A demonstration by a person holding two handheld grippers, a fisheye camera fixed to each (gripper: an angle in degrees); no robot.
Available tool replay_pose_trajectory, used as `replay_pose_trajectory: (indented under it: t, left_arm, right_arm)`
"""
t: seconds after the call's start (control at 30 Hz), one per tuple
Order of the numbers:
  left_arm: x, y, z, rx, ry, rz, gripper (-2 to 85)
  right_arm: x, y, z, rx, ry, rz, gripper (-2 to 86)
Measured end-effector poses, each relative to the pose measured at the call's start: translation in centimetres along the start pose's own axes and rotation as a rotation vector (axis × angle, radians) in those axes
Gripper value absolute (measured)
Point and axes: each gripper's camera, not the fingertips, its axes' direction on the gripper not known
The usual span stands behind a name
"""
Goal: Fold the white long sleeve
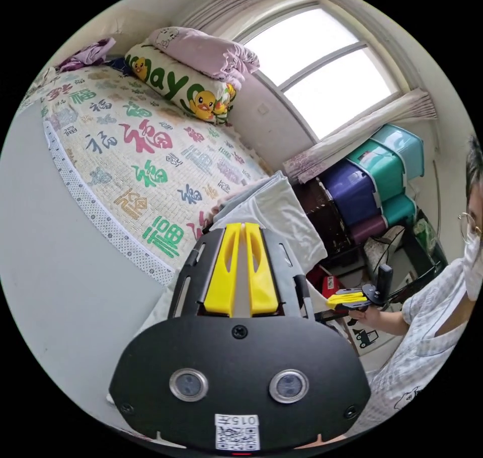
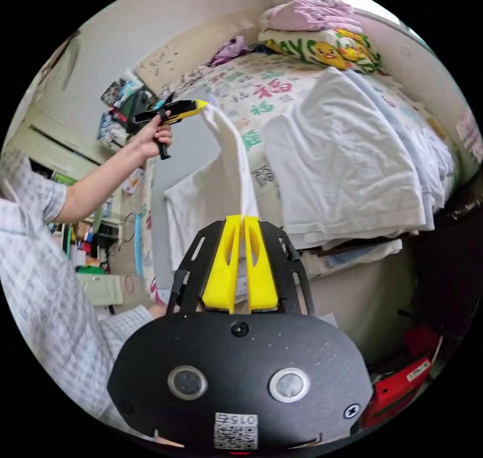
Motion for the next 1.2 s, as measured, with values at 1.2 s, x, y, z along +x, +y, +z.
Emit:
replay_pose_trajectory:
  t: [1.2]
  left_arm:
    - [-20.7,44.8,4.1,-0.076,-0.147,-0.519,4.3]
  right_arm:
    - [-25.3,10.0,48.4,-0.713,0.176,-0.170,6.0]
